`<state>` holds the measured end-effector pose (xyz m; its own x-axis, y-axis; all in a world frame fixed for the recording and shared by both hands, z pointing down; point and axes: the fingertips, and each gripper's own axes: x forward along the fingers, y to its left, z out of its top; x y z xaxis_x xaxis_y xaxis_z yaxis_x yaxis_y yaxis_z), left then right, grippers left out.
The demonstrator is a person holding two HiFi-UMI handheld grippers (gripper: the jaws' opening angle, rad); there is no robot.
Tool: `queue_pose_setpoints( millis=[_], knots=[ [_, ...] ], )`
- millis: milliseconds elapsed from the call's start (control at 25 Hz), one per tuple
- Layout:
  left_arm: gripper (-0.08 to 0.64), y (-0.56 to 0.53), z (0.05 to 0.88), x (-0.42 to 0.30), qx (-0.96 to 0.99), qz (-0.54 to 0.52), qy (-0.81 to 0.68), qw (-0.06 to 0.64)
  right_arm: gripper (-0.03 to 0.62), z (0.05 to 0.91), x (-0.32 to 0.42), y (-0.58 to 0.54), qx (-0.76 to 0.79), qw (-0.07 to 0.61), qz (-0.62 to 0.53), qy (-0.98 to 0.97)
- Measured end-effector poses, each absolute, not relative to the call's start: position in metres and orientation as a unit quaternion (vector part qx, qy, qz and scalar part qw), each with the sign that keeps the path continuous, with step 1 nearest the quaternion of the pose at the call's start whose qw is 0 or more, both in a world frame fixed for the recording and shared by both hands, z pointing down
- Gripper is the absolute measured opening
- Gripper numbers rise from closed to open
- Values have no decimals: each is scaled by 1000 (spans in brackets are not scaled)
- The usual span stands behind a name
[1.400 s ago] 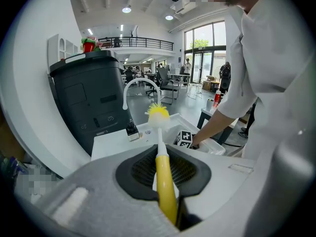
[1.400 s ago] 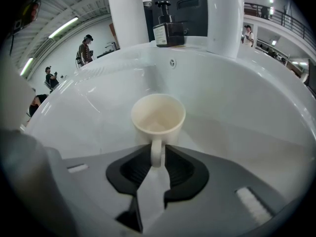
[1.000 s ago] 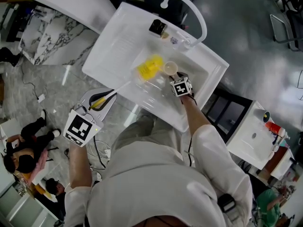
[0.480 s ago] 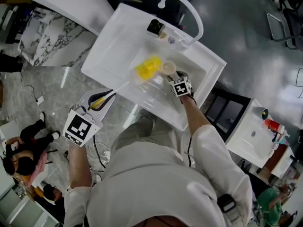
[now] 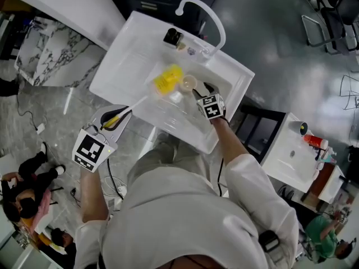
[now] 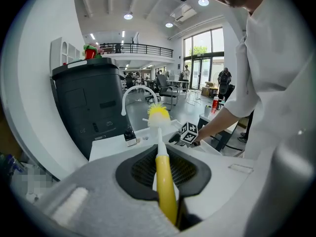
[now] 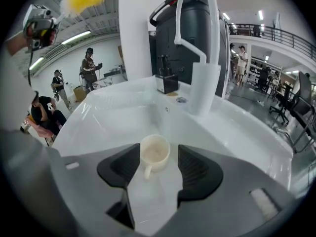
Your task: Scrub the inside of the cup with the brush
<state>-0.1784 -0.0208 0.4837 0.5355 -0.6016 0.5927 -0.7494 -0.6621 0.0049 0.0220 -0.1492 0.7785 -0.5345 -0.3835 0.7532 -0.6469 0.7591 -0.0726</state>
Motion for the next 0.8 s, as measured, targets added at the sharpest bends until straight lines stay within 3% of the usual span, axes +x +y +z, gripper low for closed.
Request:
queue_pose_setpoints(
  millis=[800],
  knots=[
    [43, -32, 460, -163, 877, 247, -394, 119, 238, 533, 47, -145, 333, 213, 43, -918]
  ],
)
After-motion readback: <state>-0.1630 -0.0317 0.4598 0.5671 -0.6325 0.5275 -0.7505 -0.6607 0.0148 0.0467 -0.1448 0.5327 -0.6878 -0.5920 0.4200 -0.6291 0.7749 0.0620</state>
